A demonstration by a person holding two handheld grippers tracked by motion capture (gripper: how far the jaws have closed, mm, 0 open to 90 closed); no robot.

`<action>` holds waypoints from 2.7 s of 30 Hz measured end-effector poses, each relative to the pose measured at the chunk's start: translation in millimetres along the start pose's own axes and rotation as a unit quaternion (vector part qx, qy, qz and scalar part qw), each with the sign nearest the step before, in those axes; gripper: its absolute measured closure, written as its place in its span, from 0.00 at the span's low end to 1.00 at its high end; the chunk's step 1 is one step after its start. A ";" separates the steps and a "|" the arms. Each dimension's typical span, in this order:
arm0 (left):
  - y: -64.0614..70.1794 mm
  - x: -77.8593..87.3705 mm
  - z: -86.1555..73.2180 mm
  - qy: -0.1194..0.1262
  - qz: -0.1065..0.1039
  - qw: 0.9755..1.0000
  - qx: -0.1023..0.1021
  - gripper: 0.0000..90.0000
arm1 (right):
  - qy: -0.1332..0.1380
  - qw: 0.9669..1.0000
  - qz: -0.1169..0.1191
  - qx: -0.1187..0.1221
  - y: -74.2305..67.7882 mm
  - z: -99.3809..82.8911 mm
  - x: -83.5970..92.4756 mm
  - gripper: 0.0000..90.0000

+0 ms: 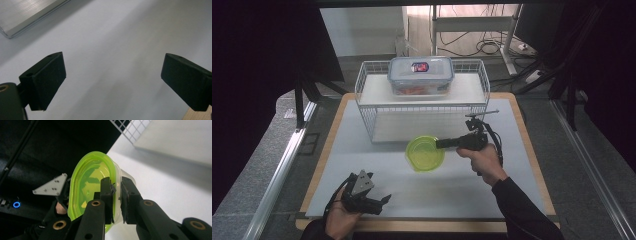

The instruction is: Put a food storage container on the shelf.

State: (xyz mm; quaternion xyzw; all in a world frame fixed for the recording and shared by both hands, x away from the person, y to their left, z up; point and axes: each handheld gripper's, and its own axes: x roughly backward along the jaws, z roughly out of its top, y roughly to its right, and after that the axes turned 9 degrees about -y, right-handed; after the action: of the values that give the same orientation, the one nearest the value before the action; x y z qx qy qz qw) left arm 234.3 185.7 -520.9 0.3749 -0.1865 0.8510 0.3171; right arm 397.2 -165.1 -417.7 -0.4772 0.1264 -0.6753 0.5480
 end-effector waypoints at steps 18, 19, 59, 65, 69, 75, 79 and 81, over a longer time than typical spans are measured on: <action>-0.1 -0.7 0.0 -0.002 0.000 1.000 -0.002 0.07 | 0.042 0.999 -0.012 0.016 -34.5 45.5 40.9 0.91; 0.0 -0.7 0.0 -0.002 0.000 1.000 -0.003 0.07 | 0.043 0.999 -0.013 0.018 -36.8 48.3 43.1 0.91; 1.9 1.4 -0.2 0.003 -0.004 1.000 -0.011 0.07 | 0.180 0.978 -0.096 -0.055 -71.4 174.1 76.5 0.91; 2.4 1.0 -0.2 0.000 -0.007 1.000 -0.014 0.07 | 0.194 0.971 -0.120 -0.066 -67.6 186.3 67.4 0.91; 2.6 1.3 -0.3 0.001 -0.008 1.000 -0.016 0.07 | 0.200 0.968 -0.128 -0.079 -65.8 191.9 62.2 0.91; 3.8 0.4 -0.2 -0.002 -0.012 1.000 -0.020 0.07 | 0.209 0.964 -0.135 -0.088 -63.2 197.5 53.2 0.90; 3.7 0.4 -0.4 -0.002 -0.013 1.000 -0.020 0.07 | 0.211 0.962 -0.149 -0.088 -61.9 199.0 48.4 0.90; 3.8 0.2 -0.4 -0.003 -0.015 1.000 -0.021 0.07 | 0.217 0.960 -0.152 -0.092 -61.5 199.9 47.4 0.89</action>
State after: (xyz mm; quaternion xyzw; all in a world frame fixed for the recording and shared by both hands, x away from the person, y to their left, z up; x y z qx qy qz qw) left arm 231.4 183.3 -521.3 0.3735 -0.1992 0.8409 0.3372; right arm 518.3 -112.8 -248.6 -0.3809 0.2294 -0.8236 0.3521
